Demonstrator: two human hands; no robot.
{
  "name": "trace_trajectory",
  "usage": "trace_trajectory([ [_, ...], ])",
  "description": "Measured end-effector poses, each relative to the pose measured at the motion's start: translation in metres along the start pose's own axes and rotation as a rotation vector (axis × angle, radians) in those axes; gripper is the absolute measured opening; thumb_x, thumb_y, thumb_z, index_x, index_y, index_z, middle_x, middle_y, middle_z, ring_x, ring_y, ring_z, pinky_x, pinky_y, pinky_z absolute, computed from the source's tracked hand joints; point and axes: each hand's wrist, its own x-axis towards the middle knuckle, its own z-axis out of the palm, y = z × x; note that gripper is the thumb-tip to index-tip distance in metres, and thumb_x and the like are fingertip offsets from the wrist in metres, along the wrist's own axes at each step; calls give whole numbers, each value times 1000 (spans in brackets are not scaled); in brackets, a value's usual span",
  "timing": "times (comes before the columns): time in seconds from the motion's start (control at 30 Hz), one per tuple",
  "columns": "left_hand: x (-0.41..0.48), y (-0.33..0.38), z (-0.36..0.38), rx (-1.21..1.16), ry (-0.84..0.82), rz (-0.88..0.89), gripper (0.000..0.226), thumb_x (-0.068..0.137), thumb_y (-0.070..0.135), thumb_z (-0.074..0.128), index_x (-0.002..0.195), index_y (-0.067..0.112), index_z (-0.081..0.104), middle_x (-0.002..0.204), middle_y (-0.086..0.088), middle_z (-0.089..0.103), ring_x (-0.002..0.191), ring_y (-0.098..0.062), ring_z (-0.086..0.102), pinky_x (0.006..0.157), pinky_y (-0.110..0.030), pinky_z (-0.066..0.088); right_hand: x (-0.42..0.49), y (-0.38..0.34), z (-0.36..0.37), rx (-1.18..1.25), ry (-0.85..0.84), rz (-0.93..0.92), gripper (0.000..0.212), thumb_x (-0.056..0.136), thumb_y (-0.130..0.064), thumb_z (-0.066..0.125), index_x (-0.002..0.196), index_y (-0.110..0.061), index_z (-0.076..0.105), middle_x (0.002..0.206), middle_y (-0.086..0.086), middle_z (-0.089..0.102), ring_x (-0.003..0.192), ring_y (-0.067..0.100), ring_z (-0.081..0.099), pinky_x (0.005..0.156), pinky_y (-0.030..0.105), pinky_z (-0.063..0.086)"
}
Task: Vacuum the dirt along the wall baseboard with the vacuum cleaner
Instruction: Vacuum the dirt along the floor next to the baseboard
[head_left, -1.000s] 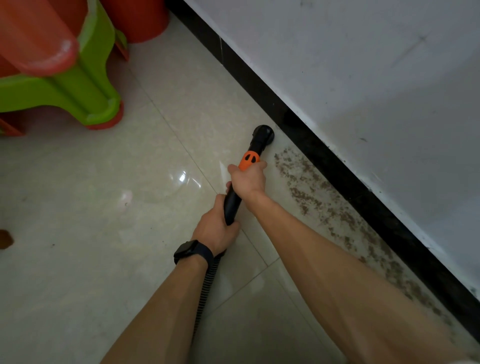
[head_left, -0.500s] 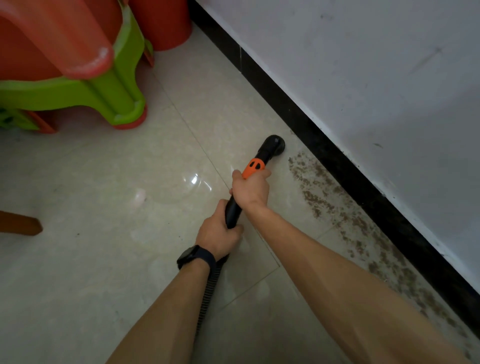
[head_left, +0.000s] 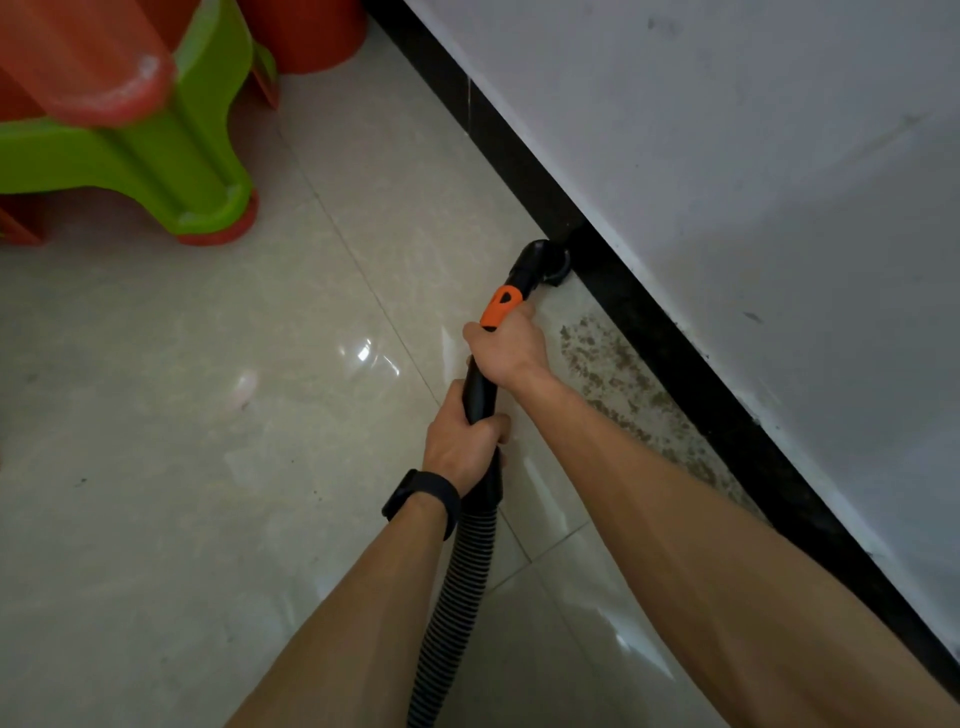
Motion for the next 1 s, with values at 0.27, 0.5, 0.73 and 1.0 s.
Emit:
trace_trajectory([
  [0.27, -2, -4, 0, 82, -18, 39, 31, 75, 11, 62, 100, 28, 54, 82, -17, 66, 57, -31, 66, 56, -45, 59, -6, 13, 1, 82, 32, 31, 60, 98, -27, 63, 141, -1, 31, 103, 9, 60, 68, 10, 56, 50, 23, 41],
  [0.5, -15, -9, -18, 383, -27, 176, 30, 80, 17, 65, 100, 30, 48, 80, -7, 63, 66, -23, 63, 54, -31, 51, -33, 21, 3, 368, 28, 111, 43, 95, -20, 65, 122, -13, 32, 107, 18, 68, 88, 34, 73, 80, 49, 63],
  [0.73, -36, -20, -60, 621, -50, 248, 33, 79, 25, 64, 96, 41, 40, 73, -2, 62, 58, -18, 61, 48, -28, 45, -68, 17, 23, 563, -5, 172, 47, 94, -20, 64, 125, -15, 29, 96, 7, 68, 83, 22, 74, 76, 38, 63],
  [1.0, -69, -40, -115, 858, -22, 277, 37, 80, 26, 65, 93, 40, 33, 70, 1, 59, 56, -17, 58, 48, -28, 40, -116, 9, 66, 758, -49, 240, 48, 96, -17, 62, 130, -19, 28, 89, 2, 67, 64, 7, 71, 60, 22, 56],
])
